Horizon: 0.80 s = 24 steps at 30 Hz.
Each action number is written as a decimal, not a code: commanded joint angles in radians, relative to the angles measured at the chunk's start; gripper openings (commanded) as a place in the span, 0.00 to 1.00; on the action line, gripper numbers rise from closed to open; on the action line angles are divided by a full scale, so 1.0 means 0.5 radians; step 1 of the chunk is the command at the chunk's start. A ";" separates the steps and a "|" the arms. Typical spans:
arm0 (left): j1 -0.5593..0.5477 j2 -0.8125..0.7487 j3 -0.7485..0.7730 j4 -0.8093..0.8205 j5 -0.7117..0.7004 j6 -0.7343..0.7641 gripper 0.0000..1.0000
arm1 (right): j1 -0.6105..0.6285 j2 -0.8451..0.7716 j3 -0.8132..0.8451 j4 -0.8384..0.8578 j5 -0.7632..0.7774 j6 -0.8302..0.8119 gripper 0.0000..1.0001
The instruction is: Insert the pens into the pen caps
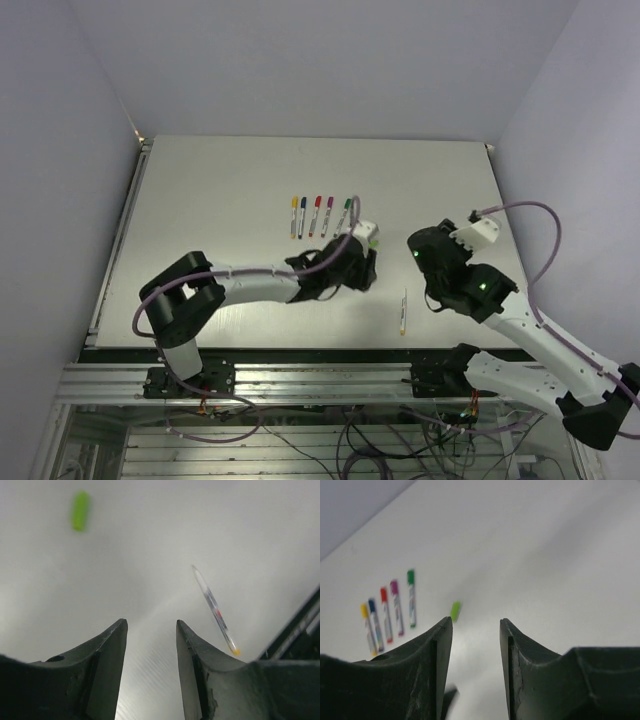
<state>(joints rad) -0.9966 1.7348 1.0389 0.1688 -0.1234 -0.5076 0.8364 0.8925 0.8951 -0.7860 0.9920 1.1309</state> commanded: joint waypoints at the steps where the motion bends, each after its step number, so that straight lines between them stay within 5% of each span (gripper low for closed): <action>1: -0.249 -0.035 -0.047 0.098 -0.161 -0.041 0.55 | -0.333 -0.102 0.027 0.140 -0.037 -0.246 0.42; 2: -0.302 -0.027 -0.035 0.077 -0.187 -0.039 0.78 | -0.411 -0.145 0.009 0.213 -0.078 -0.316 0.42; 3: -0.357 -0.012 -0.019 0.061 -0.211 -0.029 0.84 | -0.470 -0.180 -0.009 0.283 -0.105 -0.370 0.42; 13: -0.633 0.359 0.293 -0.130 -0.360 -0.025 0.82 | -0.582 -0.309 0.001 0.351 -0.153 -0.437 0.41; 24: -0.651 0.669 0.632 -0.308 -0.462 -0.011 0.82 | -0.583 -0.553 -0.090 0.354 -0.197 -0.531 0.40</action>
<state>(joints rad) -1.3193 2.0312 1.2724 0.0555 -0.3119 -0.5167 0.5495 0.6235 0.8692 -0.6083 0.9043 0.8890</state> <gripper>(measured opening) 0.817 0.400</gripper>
